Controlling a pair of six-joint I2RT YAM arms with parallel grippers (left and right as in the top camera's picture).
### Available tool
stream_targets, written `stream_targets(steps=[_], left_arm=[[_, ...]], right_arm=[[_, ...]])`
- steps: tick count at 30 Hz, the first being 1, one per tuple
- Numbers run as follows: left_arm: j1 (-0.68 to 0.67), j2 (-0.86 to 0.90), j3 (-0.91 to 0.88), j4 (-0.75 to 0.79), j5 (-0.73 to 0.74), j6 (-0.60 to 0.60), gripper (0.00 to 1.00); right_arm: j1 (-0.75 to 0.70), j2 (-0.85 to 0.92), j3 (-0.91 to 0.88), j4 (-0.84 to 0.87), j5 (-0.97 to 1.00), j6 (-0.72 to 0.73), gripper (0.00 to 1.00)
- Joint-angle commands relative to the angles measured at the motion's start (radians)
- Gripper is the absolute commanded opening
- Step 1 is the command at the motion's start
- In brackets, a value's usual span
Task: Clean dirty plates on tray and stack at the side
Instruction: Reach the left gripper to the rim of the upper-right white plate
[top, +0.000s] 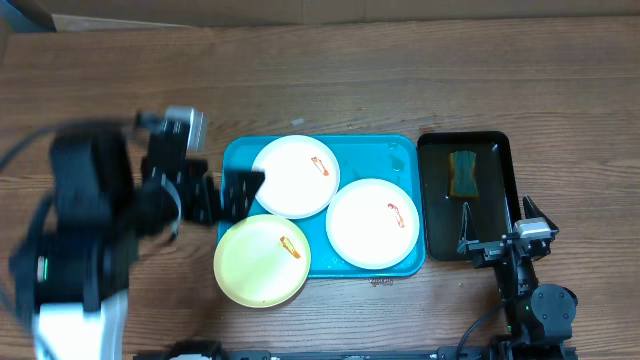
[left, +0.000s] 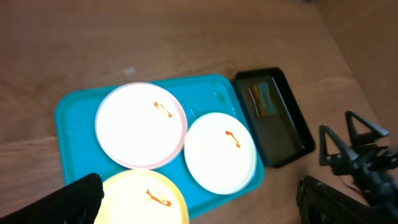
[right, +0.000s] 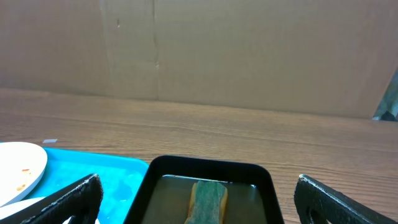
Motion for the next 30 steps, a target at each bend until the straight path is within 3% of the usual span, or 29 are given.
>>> stream_targets(steps=[1,5,6,7,8,9,10,17,19,21,30], left_arm=[[-0.002,0.147,0.088,-0.057,0.117,-0.055,1.00],[-0.002,0.269,0.088,-0.082,0.159,-0.137,1.00],[-0.004,0.301,0.083,-0.086,0.159,-0.138,0.84],[-0.011,0.330,0.076,-0.092,0.159,-0.154,0.59],[-0.016,0.341,0.072,-0.095,0.158,-0.163,0.45],[-0.030,0.362,0.063,-0.100,0.152,-0.181,0.20],[-0.050,0.381,0.051,-0.103,0.127,-0.210,0.11],[-0.289,0.460,-0.094,-0.074,-0.256,-0.537,0.11],[-0.368,0.488,-0.138,-0.028,-0.302,-0.578,0.37],[-0.419,0.515,-0.159,0.014,-0.312,-0.576,0.52],[-0.534,0.639,-0.160,0.098,-0.317,-0.587,0.36]], right_arm=[[0.003,-0.007,-0.011,0.006,0.005,-0.004,1.00],[0.003,-0.007,-0.011,0.006,0.005,-0.004,1.00],[0.003,-0.007,-0.011,0.006,0.005,-0.004,1.00],[0.003,-0.007,-0.011,0.006,0.005,-0.004,1.00],[0.003,-0.007,-0.011,0.006,0.005,-0.004,1.00],[0.003,-0.007,-0.011,0.006,0.005,-0.004,1.00],[0.003,-0.007,-0.011,0.006,0.005,-0.004,1.00],[0.003,-0.007,-0.011,0.006,0.005,-0.004,1.00],[0.003,-0.007,-0.011,0.006,0.005,-0.004,1.00],[0.003,-0.007,-0.011,0.006,0.005,-0.004,1.00],[0.003,-0.007,-0.011,0.006,0.005,-0.004,1.00]])
